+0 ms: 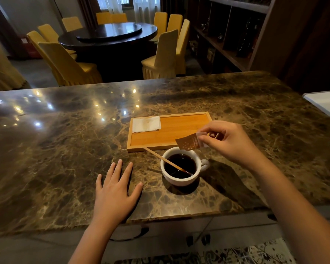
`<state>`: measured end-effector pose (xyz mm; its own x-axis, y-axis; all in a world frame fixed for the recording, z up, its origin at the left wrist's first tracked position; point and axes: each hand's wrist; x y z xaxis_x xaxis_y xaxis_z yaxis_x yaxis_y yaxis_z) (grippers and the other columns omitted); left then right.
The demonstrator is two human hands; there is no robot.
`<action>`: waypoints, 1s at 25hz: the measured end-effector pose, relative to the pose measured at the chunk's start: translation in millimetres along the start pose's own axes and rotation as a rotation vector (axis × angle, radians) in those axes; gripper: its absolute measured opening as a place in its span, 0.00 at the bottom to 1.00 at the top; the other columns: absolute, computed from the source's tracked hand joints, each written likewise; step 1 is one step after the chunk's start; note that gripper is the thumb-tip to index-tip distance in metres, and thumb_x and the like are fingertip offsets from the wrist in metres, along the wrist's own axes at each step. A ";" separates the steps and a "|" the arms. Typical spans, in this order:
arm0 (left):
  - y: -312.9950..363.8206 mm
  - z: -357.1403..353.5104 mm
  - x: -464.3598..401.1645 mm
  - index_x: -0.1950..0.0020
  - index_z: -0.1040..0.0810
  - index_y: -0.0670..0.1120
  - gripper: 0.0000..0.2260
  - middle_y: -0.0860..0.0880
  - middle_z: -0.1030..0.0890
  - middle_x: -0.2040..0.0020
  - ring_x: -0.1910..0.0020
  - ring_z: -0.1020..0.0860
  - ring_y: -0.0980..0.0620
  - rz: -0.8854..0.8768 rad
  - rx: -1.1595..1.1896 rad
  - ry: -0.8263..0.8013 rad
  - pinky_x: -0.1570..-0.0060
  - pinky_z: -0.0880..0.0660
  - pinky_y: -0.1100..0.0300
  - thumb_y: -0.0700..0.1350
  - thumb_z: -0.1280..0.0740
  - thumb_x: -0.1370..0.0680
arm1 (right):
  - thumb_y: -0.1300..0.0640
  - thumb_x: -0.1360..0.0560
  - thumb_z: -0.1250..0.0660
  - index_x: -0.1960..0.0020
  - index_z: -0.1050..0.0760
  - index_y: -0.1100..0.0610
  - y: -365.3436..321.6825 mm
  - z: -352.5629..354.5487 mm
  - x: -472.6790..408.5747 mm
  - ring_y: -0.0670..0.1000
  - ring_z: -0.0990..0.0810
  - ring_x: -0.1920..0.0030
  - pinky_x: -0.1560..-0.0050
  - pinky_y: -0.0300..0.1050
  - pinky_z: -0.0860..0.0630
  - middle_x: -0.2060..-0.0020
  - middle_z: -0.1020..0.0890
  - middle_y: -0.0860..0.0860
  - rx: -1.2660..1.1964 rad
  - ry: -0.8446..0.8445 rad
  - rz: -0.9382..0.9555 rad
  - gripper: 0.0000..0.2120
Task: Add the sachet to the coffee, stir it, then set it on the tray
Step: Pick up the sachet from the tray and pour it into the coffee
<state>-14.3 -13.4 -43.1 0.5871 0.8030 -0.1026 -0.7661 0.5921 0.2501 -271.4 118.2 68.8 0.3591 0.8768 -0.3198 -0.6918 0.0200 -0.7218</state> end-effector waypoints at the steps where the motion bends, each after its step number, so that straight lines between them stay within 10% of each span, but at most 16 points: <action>1: -0.3 -0.2 -0.1 0.27 0.48 0.57 0.34 0.49 0.49 0.24 0.26 0.55 0.52 0.000 0.001 0.000 0.29 0.56 0.43 0.69 0.58 0.31 | 0.62 0.29 0.31 0.54 0.19 0.54 -1.3 -0.3 -0.3 0.45 0.22 0.59 0.60 0.32 0.26 0.61 0.18 0.47 0.040 -0.017 0.027 0.05; 25: 0.9 0.8 0.6 0.27 0.49 0.57 0.34 0.49 0.48 0.24 0.26 0.54 0.52 0.001 0.007 -0.002 0.29 0.57 0.43 0.69 0.58 0.31 | 0.63 0.29 0.30 0.55 0.18 0.57 11.4 -7.4 1.1 0.50 0.21 0.59 0.61 0.40 0.26 0.60 0.17 0.53 0.118 -0.053 0.125 0.05</action>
<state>-14.4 -12.5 -42.2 0.5867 0.8036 -0.0999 -0.7651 0.5906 0.2566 -274.3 115.9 55.7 0.2340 0.9001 -0.3676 -0.7989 -0.0375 -0.6003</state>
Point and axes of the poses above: each hand's wrist, its own x-axis away from the middle knuckle, its own z-axis out of the back of the hand, y = z × x
